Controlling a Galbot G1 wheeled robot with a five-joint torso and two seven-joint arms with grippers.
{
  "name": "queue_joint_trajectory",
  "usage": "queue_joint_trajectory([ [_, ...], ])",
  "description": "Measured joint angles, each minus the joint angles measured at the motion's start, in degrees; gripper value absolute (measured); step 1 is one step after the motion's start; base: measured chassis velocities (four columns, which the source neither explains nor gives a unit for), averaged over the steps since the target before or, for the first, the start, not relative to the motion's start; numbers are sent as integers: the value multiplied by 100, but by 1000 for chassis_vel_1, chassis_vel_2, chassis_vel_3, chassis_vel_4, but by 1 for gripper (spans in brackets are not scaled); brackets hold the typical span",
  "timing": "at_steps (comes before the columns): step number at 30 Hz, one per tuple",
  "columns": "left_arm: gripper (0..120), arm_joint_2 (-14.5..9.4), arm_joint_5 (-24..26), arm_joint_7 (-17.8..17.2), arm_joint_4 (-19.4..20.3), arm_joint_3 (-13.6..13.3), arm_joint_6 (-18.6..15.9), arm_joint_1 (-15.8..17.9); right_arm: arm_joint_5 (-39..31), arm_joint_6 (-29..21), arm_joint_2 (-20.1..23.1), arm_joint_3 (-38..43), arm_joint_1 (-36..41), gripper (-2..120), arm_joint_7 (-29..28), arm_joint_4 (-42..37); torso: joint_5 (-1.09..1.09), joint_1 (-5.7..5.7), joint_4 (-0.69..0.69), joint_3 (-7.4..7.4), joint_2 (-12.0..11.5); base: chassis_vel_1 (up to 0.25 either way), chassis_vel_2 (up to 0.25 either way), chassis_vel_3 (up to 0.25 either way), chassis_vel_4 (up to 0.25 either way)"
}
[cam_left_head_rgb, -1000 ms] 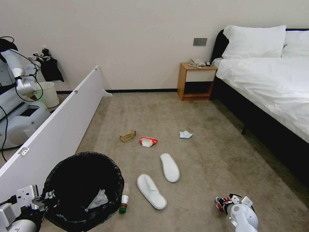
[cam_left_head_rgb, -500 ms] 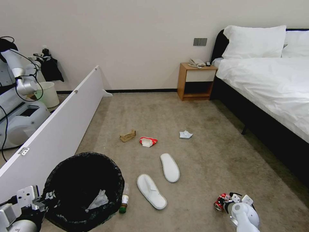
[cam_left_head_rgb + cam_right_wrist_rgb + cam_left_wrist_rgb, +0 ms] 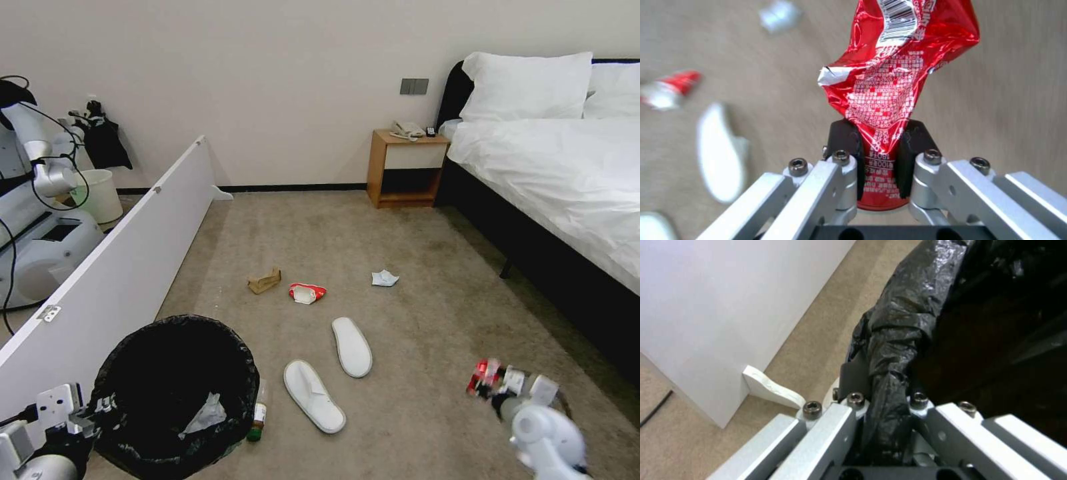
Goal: Pick up the trash bin, then pick up the garbage from the floor and place it into the trash bin.
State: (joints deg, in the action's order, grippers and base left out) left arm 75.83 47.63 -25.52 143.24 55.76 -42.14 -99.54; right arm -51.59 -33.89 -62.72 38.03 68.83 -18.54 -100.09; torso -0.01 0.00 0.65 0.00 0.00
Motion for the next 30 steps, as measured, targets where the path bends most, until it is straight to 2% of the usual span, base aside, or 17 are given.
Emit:
queue_joint_trajectory([
  [1,2,0,0,0,0,0,0,0,0,0,0,0,0,11,0,0,0,0,0,0,0,0,0,0,0],
  [3,2,7,-5,1,0,-19,0,-12,-44,170,470,-127,41,11,359,-567,-1,0,0,0,0,0,0,0,0],
  [5,2,9,-13,1,0,-25,0,-19,-50,249,594,-181,20,11,496,-712,0,0,0,0,0,0,0,0,0],
  [7,2,25,-34,0,0,-48,0,-40,-78,646,889,-472,-325,11,1020,-1042,0,0,-1,0,0,0,0,0,0],
  [10,2,50,-62,0,0,-65,0,-48,-116,1021,985,-877,-826,11,1448,-1084,1,0,-1,0,0,0,0,0,0],
  [11,2,50,-62,0,0,-65,0,-48,-116,1021,985,-877,-826,11,1448,-1084,1,0,-1,0,0,0,0,0,0],
  [15,2,56,-100,-1,0,-99,0,-45,-377,1750,841,-1917,-2027,11,2137,-989,2,1,-2,0,0,0,0,0,0],
  [17,2,53,-107,-2,0,-99,0,-45,-390,1834,812,-2036,-2171,11,2212,-980,0,1,-2,0,0,0,0,0,0],
  [18,2,35,-115,-3,0,-103,0,-45,-439,2243,692,-2523,-2680,11,2532,-944,-2,0,-4,0,0,0,0,0,0],
  [19,2,35,-115,-3,0,-103,0,-45,-439,2243,692,-2523,-2680,11,2532,-944,-2,0,-4,0,0,0,0,0,0],
  [20,2,27,-125,-3,0,-104,0,-47,-439,2511,599,-2900,-2993,11,2739,-922,-1,1,-2,0,0,0,0,0,0],
  [21,2,27,-125,-3,0,-104,0,-47,-439,2511,599,-2900,-2993,11,2739,-922,-1,1,-2,0,0,0,0,0,0],
  [26,2,68,-159,-3,0,-108,0,-64,-442,2844,302,-3968,-3725,11,3254,-1027,-2,0,-1,1,0,0,0,0,0],
  [30,2,62,-160,0,0,-112,0,-65,-474,2864,203,-4366,-3951,11,3379,-1062,-1,1,-1,1,-1,0,0,0,0],
])
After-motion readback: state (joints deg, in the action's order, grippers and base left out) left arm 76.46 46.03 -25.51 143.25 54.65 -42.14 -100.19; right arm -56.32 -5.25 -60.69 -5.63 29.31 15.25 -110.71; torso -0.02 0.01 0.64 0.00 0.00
